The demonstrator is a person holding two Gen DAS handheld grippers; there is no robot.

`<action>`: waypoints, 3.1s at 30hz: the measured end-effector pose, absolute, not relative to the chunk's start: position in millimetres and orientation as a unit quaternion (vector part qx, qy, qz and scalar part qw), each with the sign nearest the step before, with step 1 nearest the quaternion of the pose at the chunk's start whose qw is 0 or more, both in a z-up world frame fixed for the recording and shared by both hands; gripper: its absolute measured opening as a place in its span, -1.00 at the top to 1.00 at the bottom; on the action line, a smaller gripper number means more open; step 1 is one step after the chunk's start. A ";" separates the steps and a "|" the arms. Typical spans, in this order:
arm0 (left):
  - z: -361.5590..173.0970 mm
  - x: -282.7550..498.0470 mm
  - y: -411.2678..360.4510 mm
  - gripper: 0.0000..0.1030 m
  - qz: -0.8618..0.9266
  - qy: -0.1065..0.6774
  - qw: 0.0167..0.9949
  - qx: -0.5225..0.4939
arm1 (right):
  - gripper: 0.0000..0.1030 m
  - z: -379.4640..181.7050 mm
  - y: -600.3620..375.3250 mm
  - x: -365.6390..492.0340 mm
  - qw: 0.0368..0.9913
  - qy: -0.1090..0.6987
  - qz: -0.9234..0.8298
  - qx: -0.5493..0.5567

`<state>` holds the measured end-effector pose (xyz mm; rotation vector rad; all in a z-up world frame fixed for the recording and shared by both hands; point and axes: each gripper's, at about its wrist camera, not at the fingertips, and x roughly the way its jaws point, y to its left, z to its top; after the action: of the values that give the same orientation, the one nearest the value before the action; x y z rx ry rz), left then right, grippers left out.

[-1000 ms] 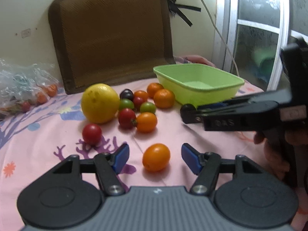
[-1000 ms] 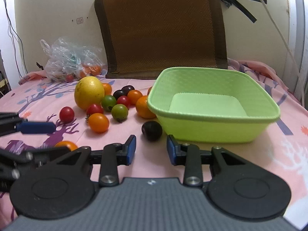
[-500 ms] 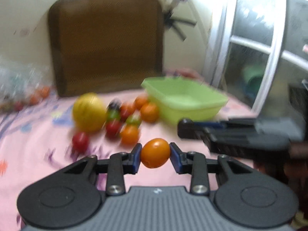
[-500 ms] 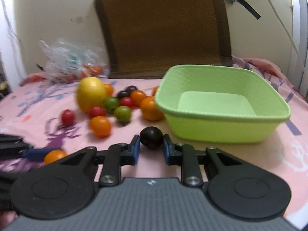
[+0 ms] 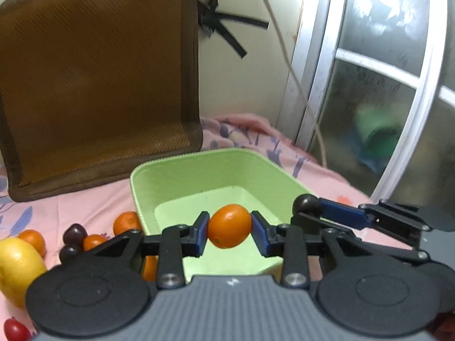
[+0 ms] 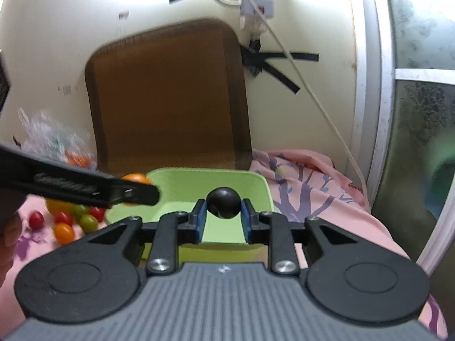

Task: Organize fruits
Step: 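Open both tools over the green basket to drop both tomatoes, then grasp red cherry tomato with left tool while right tool grasps orange cherry tomato, then open both tools over the green basket to drop both tomatoes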

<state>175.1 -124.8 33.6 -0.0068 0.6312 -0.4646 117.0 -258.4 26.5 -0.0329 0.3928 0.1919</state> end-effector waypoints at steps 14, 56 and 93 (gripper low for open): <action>22.5 158.1 -83.3 -0.01 -0.139 0.342 0.925 -0.090 | 0.02 26.9 -296.5 113.1 0.976 0.196 0.058 0.074; -13.7 117.6 52.4 0.43 -0.090 0.325 0.941 -0.020 | 0.04 4.7 -108.2 120.0 0.919 0.292 0.252 -0.084; 24.6 145.5 -150.1 0.09 -0.213 0.325 0.921 0.020 | 0.23 12.8 -264.6 84.9 0.975 0.196 0.105 -0.016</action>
<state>145.5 -150.1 24.6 0.0420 0.6675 -0.4381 84.9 -264.6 12.8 -0.0313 0.3946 0.2122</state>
